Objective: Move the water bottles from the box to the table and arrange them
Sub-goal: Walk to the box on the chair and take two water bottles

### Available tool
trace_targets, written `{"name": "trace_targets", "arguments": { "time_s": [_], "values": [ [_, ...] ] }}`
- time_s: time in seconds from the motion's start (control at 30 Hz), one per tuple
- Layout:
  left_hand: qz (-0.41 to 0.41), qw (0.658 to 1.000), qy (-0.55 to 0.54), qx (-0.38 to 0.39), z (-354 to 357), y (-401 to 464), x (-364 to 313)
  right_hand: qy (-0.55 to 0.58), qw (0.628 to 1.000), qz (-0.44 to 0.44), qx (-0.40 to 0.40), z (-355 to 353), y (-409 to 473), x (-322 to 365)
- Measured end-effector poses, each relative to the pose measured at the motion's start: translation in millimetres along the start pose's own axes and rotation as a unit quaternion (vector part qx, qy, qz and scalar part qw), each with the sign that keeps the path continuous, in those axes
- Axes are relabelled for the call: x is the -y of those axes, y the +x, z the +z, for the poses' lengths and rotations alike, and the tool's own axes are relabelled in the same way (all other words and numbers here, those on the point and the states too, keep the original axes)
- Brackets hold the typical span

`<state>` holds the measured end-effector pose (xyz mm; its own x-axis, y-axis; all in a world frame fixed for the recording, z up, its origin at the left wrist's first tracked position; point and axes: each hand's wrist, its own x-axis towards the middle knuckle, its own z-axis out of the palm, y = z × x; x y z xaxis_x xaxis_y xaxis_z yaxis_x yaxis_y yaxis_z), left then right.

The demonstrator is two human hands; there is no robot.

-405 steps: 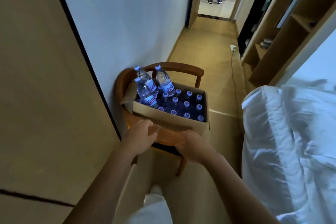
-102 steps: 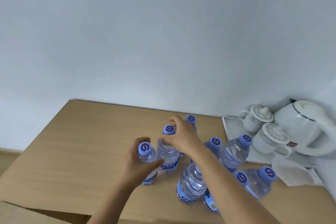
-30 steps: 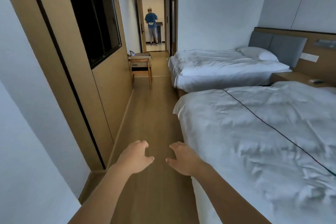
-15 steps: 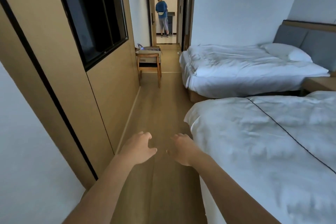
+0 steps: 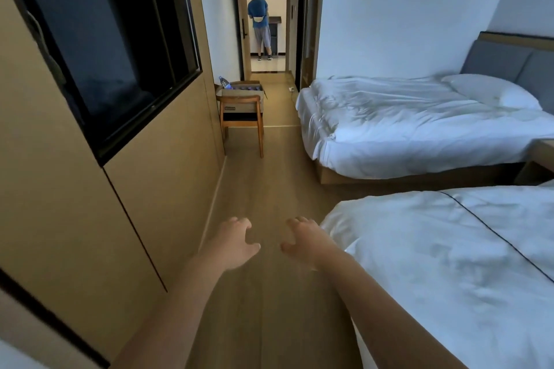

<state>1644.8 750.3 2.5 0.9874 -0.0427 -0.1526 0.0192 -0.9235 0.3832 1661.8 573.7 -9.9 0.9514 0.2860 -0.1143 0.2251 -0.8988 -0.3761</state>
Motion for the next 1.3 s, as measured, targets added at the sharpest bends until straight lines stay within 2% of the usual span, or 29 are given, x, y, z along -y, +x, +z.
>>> {"name": "trace_targets", "arguments": {
  "time_s": [0.27, 0.57, 0.67, 0.77, 1.0, 1.3],
  "values": [
    [0.0, 1.0, 0.006, -0.009, -23.3, 167.8, 18.7, 0.003, 1.0, -0.007, -0.006, -22.3, 165.1, -29.0],
    [-0.018, 0.998, -0.006, -0.058, -87.7, 385.4, 6.6, -0.008, 0.999, -0.029, -0.026, -98.6, 384.5, -67.2],
    [-0.031, 0.997, -0.019, -0.066, -99.0, 438.3, 13.9, -0.007, 0.999, -0.031, 0.001, -99.1, 440.2, -72.7],
    [-0.041, 0.997, -0.022, -0.06, -103.5, 492.1, 29.7, -0.012, 0.999, -0.035, 0.027, -95.2, 495.6, -78.0],
    [-0.043, 0.997, -0.036, -0.057, -121.0, 623.0, 63.4, -0.013, 0.999, -0.037, 0.028, -104.3, 636.3, -84.3],
    [-0.018, 0.997, -0.035, -0.07, -200.2, 854.5, 118.9, 0.016, 1.0, -0.021, 0.007, -137.0, 862.3, -69.5]
  ]
}}
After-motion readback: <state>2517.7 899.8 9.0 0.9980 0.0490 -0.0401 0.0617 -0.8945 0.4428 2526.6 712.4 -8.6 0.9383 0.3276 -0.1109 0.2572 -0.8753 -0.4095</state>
